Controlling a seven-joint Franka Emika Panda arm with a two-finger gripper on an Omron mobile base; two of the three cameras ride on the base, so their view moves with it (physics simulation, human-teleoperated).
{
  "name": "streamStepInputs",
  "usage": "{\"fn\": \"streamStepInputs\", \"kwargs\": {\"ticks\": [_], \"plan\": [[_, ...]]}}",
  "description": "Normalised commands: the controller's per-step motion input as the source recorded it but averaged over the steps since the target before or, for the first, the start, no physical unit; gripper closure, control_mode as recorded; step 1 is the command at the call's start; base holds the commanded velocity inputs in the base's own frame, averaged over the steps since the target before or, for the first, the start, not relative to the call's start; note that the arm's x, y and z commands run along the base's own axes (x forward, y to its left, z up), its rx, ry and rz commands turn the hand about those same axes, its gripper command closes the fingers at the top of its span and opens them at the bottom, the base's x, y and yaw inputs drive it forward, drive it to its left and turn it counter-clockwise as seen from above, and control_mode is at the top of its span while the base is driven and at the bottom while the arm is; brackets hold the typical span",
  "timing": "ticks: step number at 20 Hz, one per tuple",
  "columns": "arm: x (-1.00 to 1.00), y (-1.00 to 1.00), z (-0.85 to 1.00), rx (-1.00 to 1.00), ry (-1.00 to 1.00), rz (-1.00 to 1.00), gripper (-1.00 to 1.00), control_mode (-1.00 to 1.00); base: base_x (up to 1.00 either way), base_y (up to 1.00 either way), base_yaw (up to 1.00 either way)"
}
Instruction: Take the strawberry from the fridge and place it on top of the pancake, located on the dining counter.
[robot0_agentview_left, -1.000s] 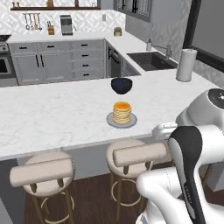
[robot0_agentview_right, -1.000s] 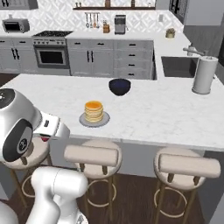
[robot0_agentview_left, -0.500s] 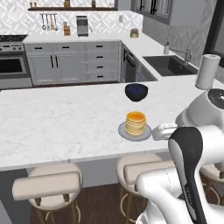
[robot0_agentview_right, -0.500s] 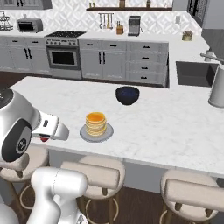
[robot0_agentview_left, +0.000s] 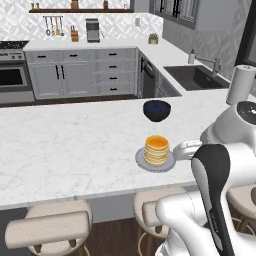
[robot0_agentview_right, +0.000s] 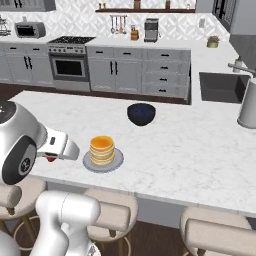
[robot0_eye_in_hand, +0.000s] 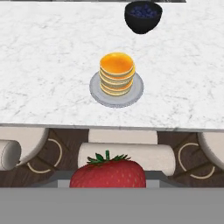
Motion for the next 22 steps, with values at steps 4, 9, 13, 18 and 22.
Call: {"fn": "streamStepInputs", "kwargs": {"ticks": [4, 9, 13, 18, 22], "plan": [[0.0, 0.0, 0.0, 0.0, 0.0, 0.0, 1.0, 1.0, 0.31, -0.04, 0.0], [0.0, 0.0, 0.0, 0.0, 0.0, 0.0, 1.0, 1.0, 0.24, 0.0, 0.0], [0.0, 0.0, 0.0, 0.0, 0.0, 0.0, 1.0, 1.0, 0.41, 0.0, 0.0], [0.98, -0.01, 0.16, 0.0, 0.14, 0.01, 1.0, -1.0, 0.0, 0.0, 0.0], [1.0, -0.04, -0.01, 0.0, 0.02, 0.0, 1.0, -1.0, 0.0, 0.0, 0.0]]}}
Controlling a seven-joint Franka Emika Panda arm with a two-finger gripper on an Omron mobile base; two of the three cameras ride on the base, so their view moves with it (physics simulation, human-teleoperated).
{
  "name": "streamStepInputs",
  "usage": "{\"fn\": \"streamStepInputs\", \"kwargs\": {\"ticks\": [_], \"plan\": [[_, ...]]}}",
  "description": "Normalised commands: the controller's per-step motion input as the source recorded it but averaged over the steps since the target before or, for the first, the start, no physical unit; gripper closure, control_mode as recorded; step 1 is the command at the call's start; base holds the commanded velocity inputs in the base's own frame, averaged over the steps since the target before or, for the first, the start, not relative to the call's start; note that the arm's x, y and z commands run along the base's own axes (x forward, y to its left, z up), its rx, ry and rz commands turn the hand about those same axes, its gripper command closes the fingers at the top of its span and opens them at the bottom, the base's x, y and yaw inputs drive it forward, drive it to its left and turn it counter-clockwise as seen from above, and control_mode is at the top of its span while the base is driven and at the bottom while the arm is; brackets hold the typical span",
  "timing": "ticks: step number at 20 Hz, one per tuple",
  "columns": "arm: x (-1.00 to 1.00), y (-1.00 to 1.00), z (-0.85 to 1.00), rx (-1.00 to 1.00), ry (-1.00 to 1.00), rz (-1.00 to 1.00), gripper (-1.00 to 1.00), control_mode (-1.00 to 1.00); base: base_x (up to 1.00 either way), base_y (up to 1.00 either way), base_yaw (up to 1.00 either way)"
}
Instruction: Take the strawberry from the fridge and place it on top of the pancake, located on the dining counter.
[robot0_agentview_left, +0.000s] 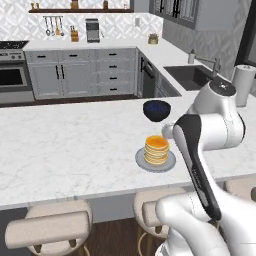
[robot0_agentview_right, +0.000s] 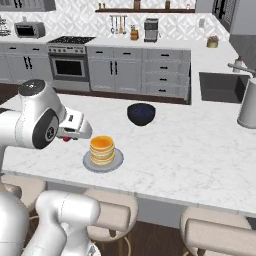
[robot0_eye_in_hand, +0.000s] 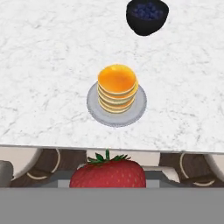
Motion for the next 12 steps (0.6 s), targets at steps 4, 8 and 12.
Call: {"fn": "streamStepInputs", "kwargs": {"ticks": [4, 8, 12], "plan": [[1.0, -0.01, -0.52, 0.0, 0.01, 0.0, 1.0, -1.0, 0.0, 0.0, 0.0], [1.0, -0.3, -0.61, 0.05, 0.05, 0.0, 1.0, -1.0, 0.0, 0.0, 0.0], [1.0, -0.17, -0.62, 0.0, 0.14, 0.0, 1.0, -1.0, 0.0, 0.0, 0.0]]}}
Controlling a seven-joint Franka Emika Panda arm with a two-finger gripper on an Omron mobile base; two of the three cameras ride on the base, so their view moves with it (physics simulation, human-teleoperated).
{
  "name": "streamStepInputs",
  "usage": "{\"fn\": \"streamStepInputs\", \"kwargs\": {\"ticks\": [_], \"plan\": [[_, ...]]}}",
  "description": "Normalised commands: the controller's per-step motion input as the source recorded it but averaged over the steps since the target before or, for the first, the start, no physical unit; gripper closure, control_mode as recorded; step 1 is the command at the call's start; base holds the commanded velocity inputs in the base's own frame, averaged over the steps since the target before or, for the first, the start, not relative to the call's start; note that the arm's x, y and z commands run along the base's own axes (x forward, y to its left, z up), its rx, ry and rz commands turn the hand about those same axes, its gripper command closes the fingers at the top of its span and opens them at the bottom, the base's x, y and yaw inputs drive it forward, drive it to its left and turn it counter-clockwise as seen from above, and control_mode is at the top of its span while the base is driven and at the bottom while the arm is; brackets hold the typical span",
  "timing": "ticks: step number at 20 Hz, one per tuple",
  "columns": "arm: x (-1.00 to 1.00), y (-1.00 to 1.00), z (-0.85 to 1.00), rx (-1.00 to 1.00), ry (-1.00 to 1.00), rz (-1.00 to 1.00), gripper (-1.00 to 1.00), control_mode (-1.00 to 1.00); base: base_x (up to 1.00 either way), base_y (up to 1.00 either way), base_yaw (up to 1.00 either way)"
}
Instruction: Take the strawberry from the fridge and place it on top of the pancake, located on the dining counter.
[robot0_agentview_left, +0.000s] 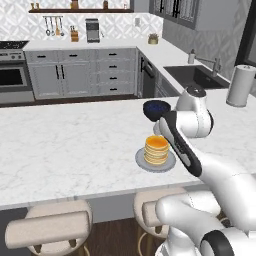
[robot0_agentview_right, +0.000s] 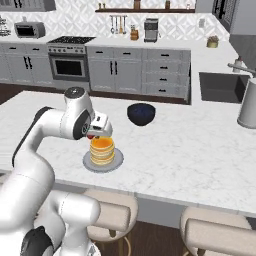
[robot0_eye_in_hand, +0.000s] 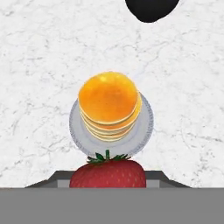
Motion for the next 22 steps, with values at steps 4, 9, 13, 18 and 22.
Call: {"fn": "streamStepInputs", "kwargs": {"ticks": [4, 9, 13, 18, 22], "plan": [[1.0, 0.0, -0.32, 0.0, 0.14, 0.0, 1.0, -1.0, 0.0, 0.0, 0.0], [0.71, 0.0, -0.21, 0.0, 0.07, 0.04, 1.0, -1.0, 0.0, 0.0, 0.0], [0.18, 0.05, -0.39, -0.02, 0.03, 0.01, 1.0, -1.0, 0.0, 0.0, 0.0], [-0.12, 0.1, -0.37, -0.01, 0.0, 0.0, 1.0, -1.0, 0.0, 0.0, 0.0], [-0.34, 0.07, -0.18, 0.0, 0.0, 0.0, 1.0, -1.0, 0.0, 0.0, 0.0]]}}
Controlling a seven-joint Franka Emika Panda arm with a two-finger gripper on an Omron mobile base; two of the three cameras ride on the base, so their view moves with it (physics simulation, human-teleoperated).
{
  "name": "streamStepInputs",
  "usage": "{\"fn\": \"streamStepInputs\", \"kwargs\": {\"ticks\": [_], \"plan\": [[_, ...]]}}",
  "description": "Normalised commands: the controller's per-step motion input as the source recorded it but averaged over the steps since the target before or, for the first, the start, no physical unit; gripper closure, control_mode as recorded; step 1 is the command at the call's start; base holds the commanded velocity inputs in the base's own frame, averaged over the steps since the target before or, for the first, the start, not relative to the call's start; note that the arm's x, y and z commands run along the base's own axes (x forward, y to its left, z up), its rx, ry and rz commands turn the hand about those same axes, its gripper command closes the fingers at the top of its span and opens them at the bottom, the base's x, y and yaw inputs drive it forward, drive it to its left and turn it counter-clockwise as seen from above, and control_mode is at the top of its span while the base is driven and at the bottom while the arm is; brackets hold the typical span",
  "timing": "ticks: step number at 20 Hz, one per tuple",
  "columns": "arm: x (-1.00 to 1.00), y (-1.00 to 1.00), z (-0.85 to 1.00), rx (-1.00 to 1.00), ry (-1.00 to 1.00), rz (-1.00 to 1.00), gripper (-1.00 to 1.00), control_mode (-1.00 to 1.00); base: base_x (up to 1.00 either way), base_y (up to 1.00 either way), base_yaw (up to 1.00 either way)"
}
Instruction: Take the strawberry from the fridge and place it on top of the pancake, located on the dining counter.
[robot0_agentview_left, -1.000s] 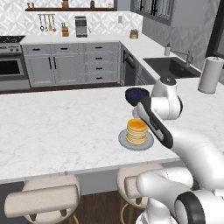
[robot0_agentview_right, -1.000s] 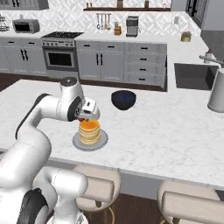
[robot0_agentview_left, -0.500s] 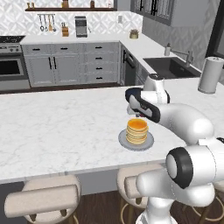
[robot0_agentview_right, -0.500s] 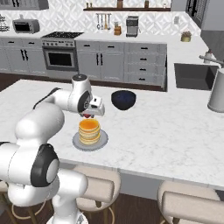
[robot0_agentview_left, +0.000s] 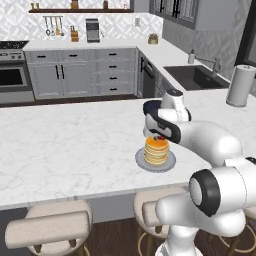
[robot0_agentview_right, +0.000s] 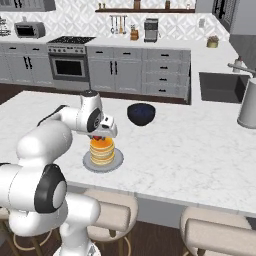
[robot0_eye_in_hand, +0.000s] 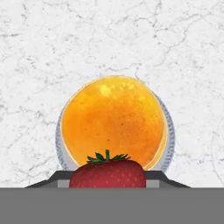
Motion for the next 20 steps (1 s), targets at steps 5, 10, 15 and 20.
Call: {"fn": "streamStepInputs", "kwargs": {"ticks": [5, 10, 15, 20], "plan": [[-0.09, 0.01, -0.02, 0.0, 0.0, 0.0, 1.0, -1.0, 0.0, 0.0, 0.0], [0.34, 0.01, 0.0, 0.0, 0.0, 0.07, 1.0, -1.0, 0.0, 0.0, 0.0], [0.06, 0.0, -0.01, 0.0, 0.01, 0.02, 1.0, -1.0, 0.0, 0.0, 0.0], [0.0, 0.01, -0.12, 0.0, 0.0, 0.01, 1.0, -1.0, 0.0, 0.0, 0.0]]}}
